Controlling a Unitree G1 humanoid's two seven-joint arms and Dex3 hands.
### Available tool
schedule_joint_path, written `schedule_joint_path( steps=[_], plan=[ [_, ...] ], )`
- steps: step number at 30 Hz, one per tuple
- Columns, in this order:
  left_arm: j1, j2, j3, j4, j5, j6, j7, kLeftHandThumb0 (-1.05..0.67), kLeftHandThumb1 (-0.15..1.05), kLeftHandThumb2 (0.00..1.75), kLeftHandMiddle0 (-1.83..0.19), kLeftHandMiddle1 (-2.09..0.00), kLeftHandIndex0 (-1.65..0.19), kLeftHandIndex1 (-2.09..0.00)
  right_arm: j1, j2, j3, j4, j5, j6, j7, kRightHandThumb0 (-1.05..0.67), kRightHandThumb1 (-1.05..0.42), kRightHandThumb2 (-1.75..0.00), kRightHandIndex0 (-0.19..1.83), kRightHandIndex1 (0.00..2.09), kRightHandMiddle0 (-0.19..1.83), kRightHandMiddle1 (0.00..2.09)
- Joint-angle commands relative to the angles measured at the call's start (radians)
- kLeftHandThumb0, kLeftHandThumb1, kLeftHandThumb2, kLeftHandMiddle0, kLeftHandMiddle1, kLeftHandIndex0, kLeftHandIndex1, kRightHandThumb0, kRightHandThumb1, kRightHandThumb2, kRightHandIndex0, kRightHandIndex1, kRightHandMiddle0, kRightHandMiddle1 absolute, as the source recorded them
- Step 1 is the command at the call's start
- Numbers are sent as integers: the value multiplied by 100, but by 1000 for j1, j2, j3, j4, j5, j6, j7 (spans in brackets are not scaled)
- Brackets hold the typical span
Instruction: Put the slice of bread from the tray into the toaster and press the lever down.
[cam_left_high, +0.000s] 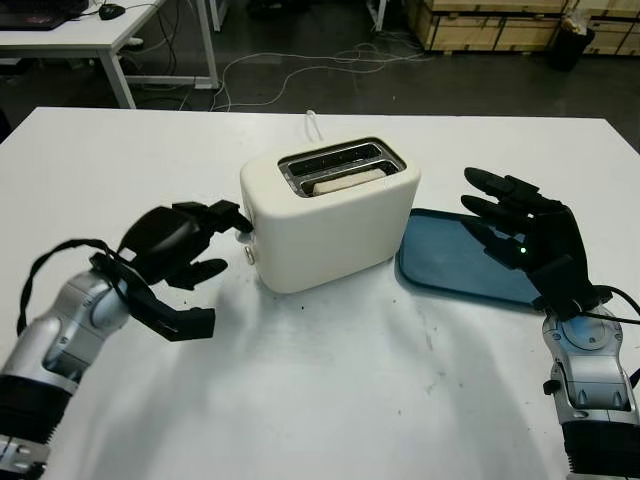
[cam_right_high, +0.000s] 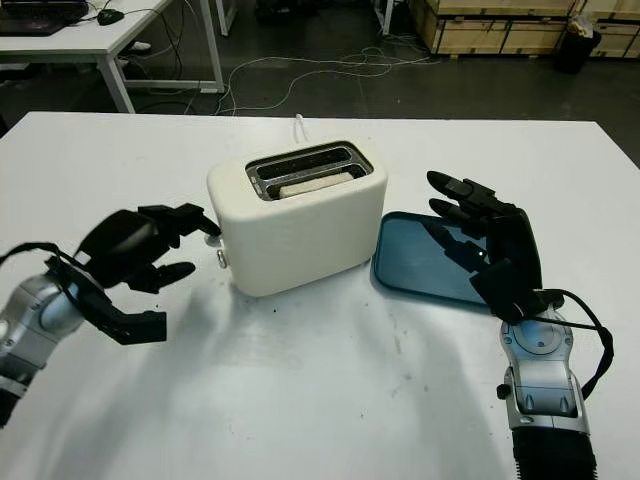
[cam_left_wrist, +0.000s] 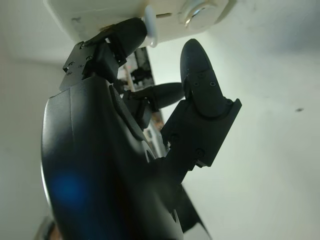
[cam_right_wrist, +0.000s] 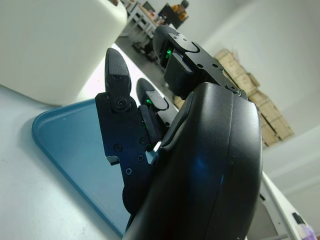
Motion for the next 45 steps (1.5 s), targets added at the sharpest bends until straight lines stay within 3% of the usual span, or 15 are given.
schedule_joint_path(
  steps=[1,9,18,33,39,45],
  plan=[
    [52,-29,-62,53,36,18,-19,-27,63,82,-34,-136,-22,-105,7,-10,-8,-9,12,-21,7,-31,-92,-18,78,0,68,0],
    [100,-46,-84,38,30,29,21,-26,64,85,-34,-146,-20,-107,7,-11,-10,-15,15,-27,18,-33,-92,-14,78,0,69,0],
    [85,-22,-93,30,32,17,16,-29,64,86,-33,-150,-21,-109,8,-9,-12,-23,25,-22,28,-32,-92,-12,76,0,68,0],
    [19,33,-66,-18,-36,25,-114,-31,61,86,-36,-139,-26,-108,8,-11,-10,-29,33,-12,39,-30,-92,-12,76,0,68,0],
    [6,25,-77,-66,-68,120,-253,-28,57,89,-70,-134,-49,-93,11,-14,-12,-31,31,-34,39,-29,-92,-13,76,0,68,0],
    [14,5,-101,-57,-73,174,-294,-24,57,85,-78,-116,-64,-75,15,-13,-16,-37,35,-36,38,-30,-92,-12,76,0,68,0]
  ],
)
